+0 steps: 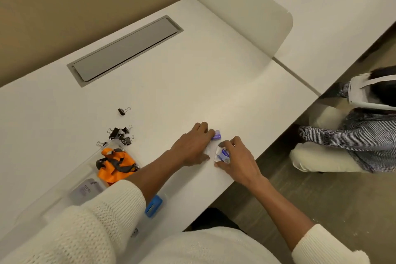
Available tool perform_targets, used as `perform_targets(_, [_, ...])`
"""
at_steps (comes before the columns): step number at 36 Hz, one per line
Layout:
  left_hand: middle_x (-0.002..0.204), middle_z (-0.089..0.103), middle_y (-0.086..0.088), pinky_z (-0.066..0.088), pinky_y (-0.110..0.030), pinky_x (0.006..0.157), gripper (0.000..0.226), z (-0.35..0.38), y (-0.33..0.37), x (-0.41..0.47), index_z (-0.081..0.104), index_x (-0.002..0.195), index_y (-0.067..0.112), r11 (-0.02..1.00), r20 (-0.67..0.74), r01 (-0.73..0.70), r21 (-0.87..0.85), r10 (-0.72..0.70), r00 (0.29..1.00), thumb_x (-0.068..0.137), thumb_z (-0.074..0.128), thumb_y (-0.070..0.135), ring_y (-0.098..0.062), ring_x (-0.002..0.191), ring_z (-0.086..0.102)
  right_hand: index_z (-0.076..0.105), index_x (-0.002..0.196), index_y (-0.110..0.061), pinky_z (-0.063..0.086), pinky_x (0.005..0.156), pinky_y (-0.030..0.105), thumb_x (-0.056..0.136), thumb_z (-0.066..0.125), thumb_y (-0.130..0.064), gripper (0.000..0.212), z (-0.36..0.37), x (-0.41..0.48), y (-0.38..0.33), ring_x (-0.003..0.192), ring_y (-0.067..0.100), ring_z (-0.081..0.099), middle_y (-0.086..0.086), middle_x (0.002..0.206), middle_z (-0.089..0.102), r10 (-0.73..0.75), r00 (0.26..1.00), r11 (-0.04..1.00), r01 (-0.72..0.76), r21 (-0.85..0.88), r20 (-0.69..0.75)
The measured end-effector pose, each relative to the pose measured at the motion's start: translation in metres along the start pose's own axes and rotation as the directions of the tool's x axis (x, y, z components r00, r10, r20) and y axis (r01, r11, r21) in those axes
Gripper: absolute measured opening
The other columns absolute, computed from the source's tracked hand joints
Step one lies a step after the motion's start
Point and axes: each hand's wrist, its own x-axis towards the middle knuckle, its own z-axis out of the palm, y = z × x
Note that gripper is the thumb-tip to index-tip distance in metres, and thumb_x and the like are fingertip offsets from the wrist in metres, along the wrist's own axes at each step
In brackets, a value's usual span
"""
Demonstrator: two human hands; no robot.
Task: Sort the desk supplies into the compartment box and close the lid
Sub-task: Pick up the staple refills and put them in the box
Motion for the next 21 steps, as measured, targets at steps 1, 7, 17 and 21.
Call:
perform_targets(1, [0.131, 0.046, -0.005, 0.056, -0.039, 0.068, 0.061, 0.001, 0.000, -0.001, 0.044, 0.140, 0.021, 1.000, -0.007, 0.011, 0.014, -0.011, 1.000, 0.089, 0.073, 0.038, -0.024, 0.114, 0.045, 0.054, 0.128, -0.028, 0.054, 0.080, 0.024, 0.077, 0.080, -0.054, 0.062, -0.001, 0.000, 0.002, 0.092, 0.015, 0.060, -0.001, 0.122, 0.051, 0.018, 1.000, 0.999, -0.018, 0.034, -0.005])
perform_targets(7, [0.127, 0.048, -0.010, 0.054, -0.039, 0.057, 0.035, 0.006, 0.004, -0.009, 0.053, 0.119, 0.010, 0.989, -0.004, 0.031, 0.147, -0.030, 1.000, 0.087, 0.067, 0.009, -0.028, 0.111, 0.046, 0.058, 0.124, -0.030, 0.049, 0.080, 0.019, 0.073, 0.085, -0.051, 0.061, -0.008, 0.005, 0.005, 0.094, 0.011, 0.057, -0.004, 0.121, 0.053, 0.104, 0.994, 0.984, -0.102, 0.149, -0.008])
perform_targets(17, [0.126, 0.051, -0.010, 0.056, -0.035, 0.064, 0.058, 0.019, 0.027, -0.011, 0.053, 0.126, 0.010, 0.983, -0.091, 0.179, 0.039, -0.175, 0.980, 0.080, 0.084, 0.025, -0.028, 0.111, 0.054, 0.058, 0.123, -0.028, 0.050, 0.078, 0.020, 0.072, 0.087, -0.047, 0.061, -0.013, 0.011, 0.002, 0.093, 0.011, 0.058, -0.002, 0.119, 0.054, 0.103, 0.995, 0.983, -0.101, 0.150, -0.001])
perform_targets(21, [0.128, 0.053, -0.009, 0.060, -0.037, 0.076, 0.057, 0.018, 0.034, -0.008, 0.053, 0.131, 0.010, 0.982, -0.131, 0.185, 0.030, -0.179, 0.975, 0.089, 0.079, 0.038, -0.026, 0.112, 0.056, 0.060, 0.124, -0.025, 0.048, 0.077, 0.021, 0.073, 0.086, -0.047, 0.062, -0.022, 0.012, 0.007, 0.092, 0.011, 0.055, 0.001, 0.120, 0.056, 0.165, 0.985, 0.978, -0.158, 0.135, -0.045])
